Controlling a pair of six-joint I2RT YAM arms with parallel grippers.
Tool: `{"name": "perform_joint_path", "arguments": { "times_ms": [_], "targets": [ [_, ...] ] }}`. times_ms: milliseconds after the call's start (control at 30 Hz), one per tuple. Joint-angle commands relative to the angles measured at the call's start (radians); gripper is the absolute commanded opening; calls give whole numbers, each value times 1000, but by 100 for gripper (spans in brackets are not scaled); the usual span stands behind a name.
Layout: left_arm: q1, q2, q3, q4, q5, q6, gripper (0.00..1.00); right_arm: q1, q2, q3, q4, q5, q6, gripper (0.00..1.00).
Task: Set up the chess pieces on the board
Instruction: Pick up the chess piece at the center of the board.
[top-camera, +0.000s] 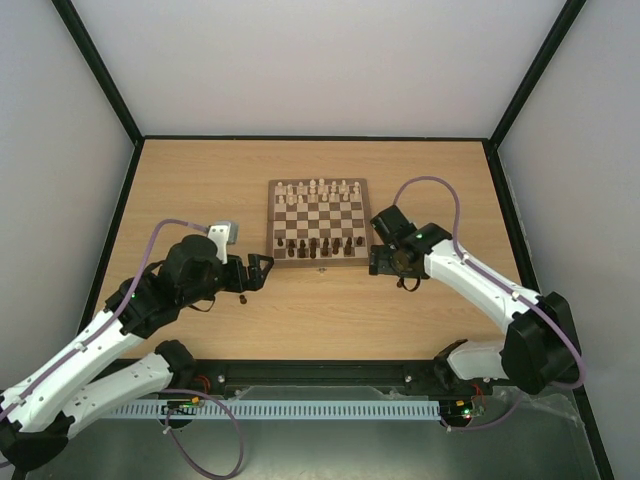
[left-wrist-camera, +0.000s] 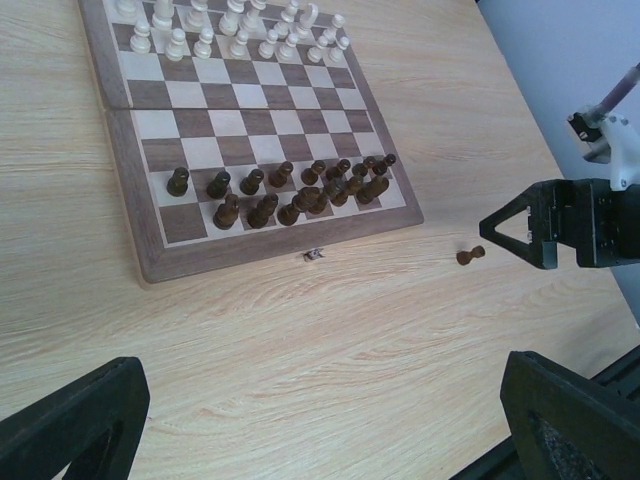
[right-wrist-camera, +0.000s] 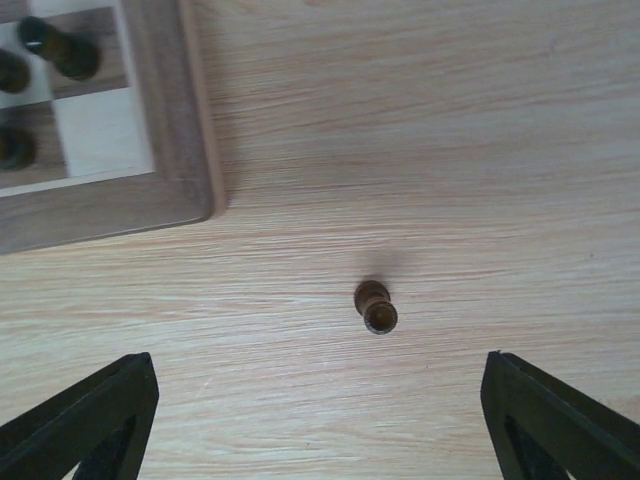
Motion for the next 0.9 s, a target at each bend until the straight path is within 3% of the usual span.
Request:
{"name": "perform_joint_path", "arguments": {
  "times_ms": [0,633,867],
  "targets": [
    [1,-3,-17,30,22,23,99,-34,2,-61,31,-16,43,85],
    [2,0,-24,33,33,31,99,-99,145,-111,88,-60,44,51],
    [1,2,-26,34,36,34,99,-104,176,-113,91,-68,40,47]
  ]
}}
